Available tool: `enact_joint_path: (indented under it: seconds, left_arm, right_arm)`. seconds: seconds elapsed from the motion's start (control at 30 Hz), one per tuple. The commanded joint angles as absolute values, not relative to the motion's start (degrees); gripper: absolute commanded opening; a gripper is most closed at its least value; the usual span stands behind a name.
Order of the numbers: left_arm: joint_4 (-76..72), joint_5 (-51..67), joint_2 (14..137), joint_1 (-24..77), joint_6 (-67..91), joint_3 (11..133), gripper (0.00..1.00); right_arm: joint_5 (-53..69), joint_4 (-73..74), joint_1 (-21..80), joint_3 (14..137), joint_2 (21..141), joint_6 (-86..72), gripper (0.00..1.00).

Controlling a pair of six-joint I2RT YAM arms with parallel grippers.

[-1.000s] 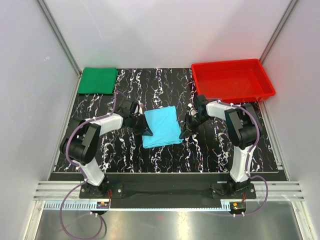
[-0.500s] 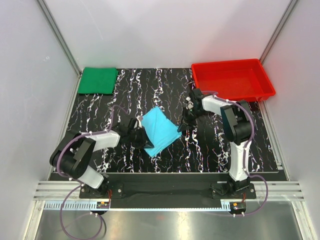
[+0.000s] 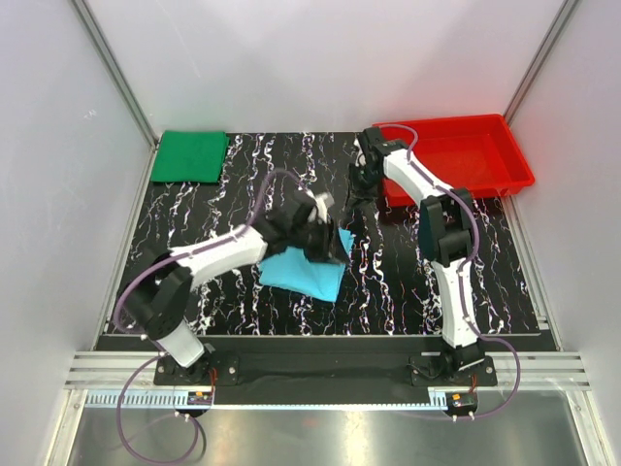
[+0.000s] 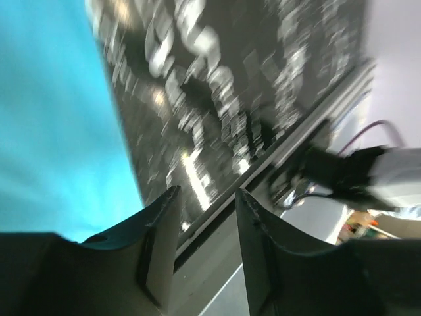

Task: Fold and stack the t-shirts
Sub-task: Fold the tshirt, then neatly place the folded tshirt to the corner

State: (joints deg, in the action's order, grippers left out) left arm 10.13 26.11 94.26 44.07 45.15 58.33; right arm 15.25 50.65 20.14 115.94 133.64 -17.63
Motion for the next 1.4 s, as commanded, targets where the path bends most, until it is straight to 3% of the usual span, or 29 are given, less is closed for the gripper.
enact_joint_path:
  seconds: [0.0, 0.13, 0.37, 0.43, 0.47, 0.6, 0.9, 1.0, 1.23, 1.33, 1.37]
  left_arm:
    - [20.02, 22.60, 88.34, 37.37, 37.63, 65.65, 0.44]
    - [29.16, 24.60, 86.22, 28.49, 32.88, 66.27, 0.42]
    - [35.25, 21.01, 85.78, 24.88, 23.47, 61.71, 0.38]
    - [33.05, 21.70, 85.26, 23.12, 23.90, 59.69, 0.41]
    - [32.87, 21.88, 85.25, 20.85, 23.99, 58.72, 0.47]
    - [31.73, 22.77, 85.52, 15.92, 22.68, 58.18, 0.50]
    - [31.04, 23.99, 87.89, 10.90, 19.07, 60.03, 0.57]
    - [29.88, 25.75, 91.65, 9.84, 19.34, 62.56, 0.63]
    - [29.62, 22.60, 92.99, 8.44, 20.82, 65.83, 0.60]
    - [31.72, 16.64, 90.10, 7.30, 22.93, 65.48, 0.60]
    - [33.56, 14.35, 89.13, 6.95, 23.90, 65.22, 0.61]
  right_arm:
    - [13.26, 56.08, 19.86, 116.47, 127.81, -16.60, 0.30]
    - [23.62, 50.82, 20.30, 100.52, 119.02, -20.29, 0.44]
    - [29.18, 39.56, 20.83, 78.94, 106.18, -24.52, 0.50]
    - [30.32, 36.84, 20.74, 75.96, 106.26, -24.34, 0.50]
    - [31.02, 35.70, 20.74, 75.15, 106.61, -24.69, 0.51]
    - [30.50, 29.19, 20.74, 72.51, 108.45, -27.41, 0.51]
    - [26.11, 27.42, 20.74, 78.92, 118.03, -27.60, 0.50]
    - [26.02, 28.65, 20.74, 85.92, 122.94, -26.64, 0.50]
    - [24.36, 37.86, 20.74, 105.53, 130.60, -22.86, 0.50]
    - [13.60, 49.70, 21.09, 114.24, 130.70, -19.61, 0.54]
    - [10.32, 51.66, 21.35, 115.39, 130.00, -17.34, 0.68]
